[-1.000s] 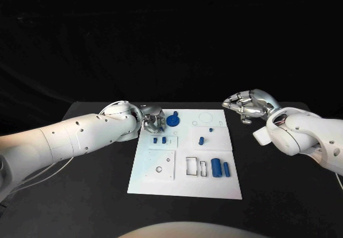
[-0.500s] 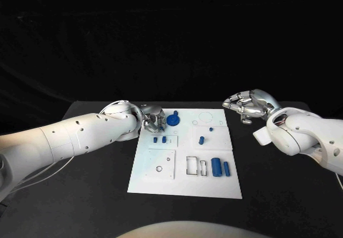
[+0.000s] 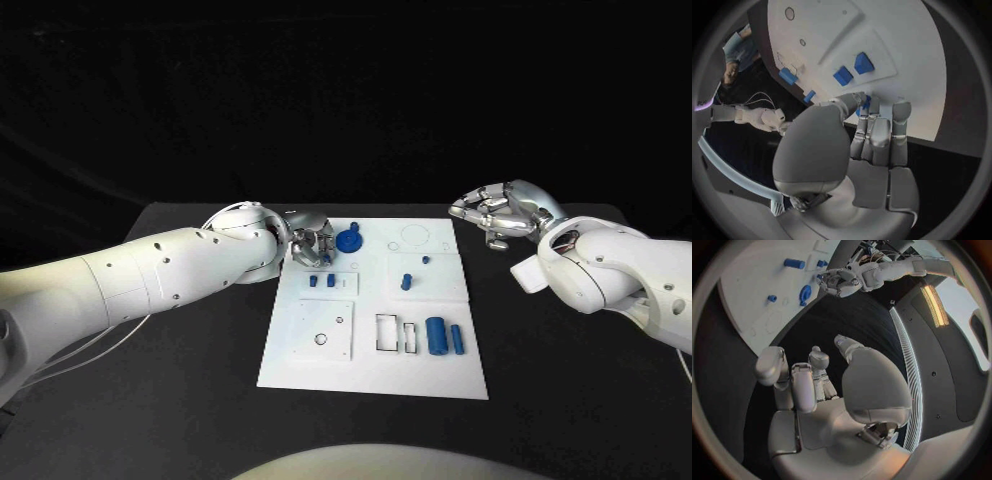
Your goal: Assemble the parts on the task board
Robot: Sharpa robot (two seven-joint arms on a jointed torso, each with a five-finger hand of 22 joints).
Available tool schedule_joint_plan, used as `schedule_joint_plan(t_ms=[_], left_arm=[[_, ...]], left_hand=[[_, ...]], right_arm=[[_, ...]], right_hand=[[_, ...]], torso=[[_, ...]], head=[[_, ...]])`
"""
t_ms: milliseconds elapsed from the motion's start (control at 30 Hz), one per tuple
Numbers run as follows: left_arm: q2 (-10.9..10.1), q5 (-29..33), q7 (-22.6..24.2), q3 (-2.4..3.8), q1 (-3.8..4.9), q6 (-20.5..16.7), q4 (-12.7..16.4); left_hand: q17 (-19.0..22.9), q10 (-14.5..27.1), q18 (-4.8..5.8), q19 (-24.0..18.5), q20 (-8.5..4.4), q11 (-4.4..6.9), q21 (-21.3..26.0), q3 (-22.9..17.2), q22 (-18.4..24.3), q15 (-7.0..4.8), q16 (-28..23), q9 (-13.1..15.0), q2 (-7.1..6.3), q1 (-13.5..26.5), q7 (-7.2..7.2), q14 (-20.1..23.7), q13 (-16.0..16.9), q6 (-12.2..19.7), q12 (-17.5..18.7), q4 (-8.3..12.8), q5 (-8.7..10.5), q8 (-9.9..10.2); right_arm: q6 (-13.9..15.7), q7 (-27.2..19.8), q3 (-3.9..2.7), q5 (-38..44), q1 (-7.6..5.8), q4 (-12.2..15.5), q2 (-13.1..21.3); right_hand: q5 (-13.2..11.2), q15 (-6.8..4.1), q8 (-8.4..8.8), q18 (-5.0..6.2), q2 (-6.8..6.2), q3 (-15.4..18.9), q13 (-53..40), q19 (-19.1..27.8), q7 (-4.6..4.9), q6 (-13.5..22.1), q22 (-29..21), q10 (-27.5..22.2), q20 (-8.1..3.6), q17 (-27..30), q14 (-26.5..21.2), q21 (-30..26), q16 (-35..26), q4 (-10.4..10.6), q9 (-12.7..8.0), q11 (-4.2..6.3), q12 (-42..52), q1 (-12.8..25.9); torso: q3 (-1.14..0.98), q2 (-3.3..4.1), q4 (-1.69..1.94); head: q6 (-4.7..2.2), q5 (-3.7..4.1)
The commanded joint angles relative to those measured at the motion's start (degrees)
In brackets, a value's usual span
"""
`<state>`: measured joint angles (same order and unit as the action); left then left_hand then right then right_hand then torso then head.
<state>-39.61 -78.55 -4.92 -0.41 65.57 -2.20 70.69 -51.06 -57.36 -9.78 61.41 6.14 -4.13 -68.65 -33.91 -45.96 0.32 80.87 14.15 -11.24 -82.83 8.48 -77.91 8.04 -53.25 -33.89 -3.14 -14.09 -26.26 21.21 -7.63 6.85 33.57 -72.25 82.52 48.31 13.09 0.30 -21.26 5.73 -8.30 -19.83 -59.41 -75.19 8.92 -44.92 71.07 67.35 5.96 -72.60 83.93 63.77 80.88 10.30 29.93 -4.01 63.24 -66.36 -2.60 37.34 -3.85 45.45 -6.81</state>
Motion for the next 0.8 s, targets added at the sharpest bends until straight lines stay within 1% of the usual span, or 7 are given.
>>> schedule_joint_plan(t_ms=[33, 233, 600, 667, 800], left_arm=[[0.18, 0.29, -0.41, -0.06, -0.16, 0.92, 0.01], [0.24, 0.30, -0.72, -0.07, -0.16, 1.21, -0.05], [0.21, 0.36, -1.11, -0.08, -0.18, 1.08, -0.08], [0.22, 0.36, -1.11, -0.08, -0.19, 1.03, -0.10], [0.23, 0.36, -1.15, -0.08, -0.19, 0.97, -0.12]], left_hand=[[-0.09, -0.20, 0.56, -0.35, 0.02, -0.24, 0.31, 0.25, 0.07, 0.04, 0.00, 0.01, 0.12, 0.65, -0.10, 0.00, 0.07, 0.47, 0.13, 0.24, 0.14, 0.35], [0.25, -0.15, 0.53, -0.46, 0.01, -0.25, 0.40, 0.24, 0.23, 0.05, -0.09, 0.01, 0.13, 0.68, -0.10, 0.12, 0.08, 0.47, 0.16, 0.24, 0.13, 0.37], [-0.07, 0.02, 0.44, -0.80, -0.01, -0.29, 0.65, 0.26, 0.67, 0.09, -0.02, 0.06, 0.07, 0.79, -0.10, 0.09, 0.11, 0.39, 0.24, 0.28, 0.12, 0.39], [-0.35, 0.43, 0.35, -1.26, -0.02, -0.41, 1.00, 0.33, 1.22, 0.19, 0.04, 0.05, -0.13, 1.10, -0.03, 0.15, 0.15, 0.64, 0.40, 0.28, 0.10, 0.64], [-0.73, 0.97, 0.32, -1.57, 0.09, -0.60, 1.28, 0.18, 1.55, 0.34, 0.22, -0.25, -0.41, 1.53, 0.19, 0.26, 0.35, 2.07, 0.48, 0.32, 0.05, 1.81]], right_arm=[[-0.59, -0.36, 0.00, 0.39, 0.07, 0.01, -0.08], [-0.57, -0.32, 0.00, 0.38, 0.09, -0.02, -0.06], [-0.54, -0.30, 0.00, 0.38, 0.11, -0.02, -0.04], [-0.53, -0.31, 0.00, 0.38, 0.12, -0.03, -0.04], [-0.51, -0.32, 0.00, 0.38, 0.12, -0.05, -0.05]], right_hand=[[0.32, -0.49, -0.09, 0.39, 0.37, -0.01, 0.10, 0.25, -0.08, 0.31, -0.01, -0.22, -0.06, 0.03, 1.59, -0.35, -0.19, 0.26, 0.05, -0.03, -0.24, -0.02], [0.32, -0.49, -0.09, 0.39, 0.37, -0.01, 0.10, 0.25, -0.08, 0.31, -0.01, -0.22, -0.06, 0.03, 1.59, -0.35, -0.19, 0.26, 0.05, -0.03, -0.24, -0.02], [0.32, -0.49, -0.09, 0.39, 0.37, -0.01, 0.10, 0.25, -0.08, 0.31, -0.01, -0.22, -0.06, 0.03, 1.59, -0.35, -0.19, 0.26, 0.05, -0.03, -0.24, -0.02], [0.32, -0.49, -0.09, 0.39, 0.37, -0.01, 0.10, 0.25, -0.08, 0.31, -0.01, -0.22, -0.06, 0.03, 1.59, -0.35, -0.19, 0.26, 0.05, -0.03, -0.24, -0.02], [0.33, -0.50, -0.13, 0.41, 0.39, 0.08, 0.20, 0.28, -0.09, 0.34, -0.07, -0.26, -0.07, 0.09, 1.59, -0.48, -0.24, 0.35, 0.06, -0.03, -0.30, -0.09]], torso=[[0.01, -0.03, 0.00], [0.01, -0.03, -0.06], [0.00, -0.02, 0.05], [0.01, -0.04, -0.01], [0.01, -0.02, -0.04]], head=[[0.04, 0.01], [0.11, 0.02], [0.05, 0.07], [0.07, 0.06], [0.05, 0.04]])
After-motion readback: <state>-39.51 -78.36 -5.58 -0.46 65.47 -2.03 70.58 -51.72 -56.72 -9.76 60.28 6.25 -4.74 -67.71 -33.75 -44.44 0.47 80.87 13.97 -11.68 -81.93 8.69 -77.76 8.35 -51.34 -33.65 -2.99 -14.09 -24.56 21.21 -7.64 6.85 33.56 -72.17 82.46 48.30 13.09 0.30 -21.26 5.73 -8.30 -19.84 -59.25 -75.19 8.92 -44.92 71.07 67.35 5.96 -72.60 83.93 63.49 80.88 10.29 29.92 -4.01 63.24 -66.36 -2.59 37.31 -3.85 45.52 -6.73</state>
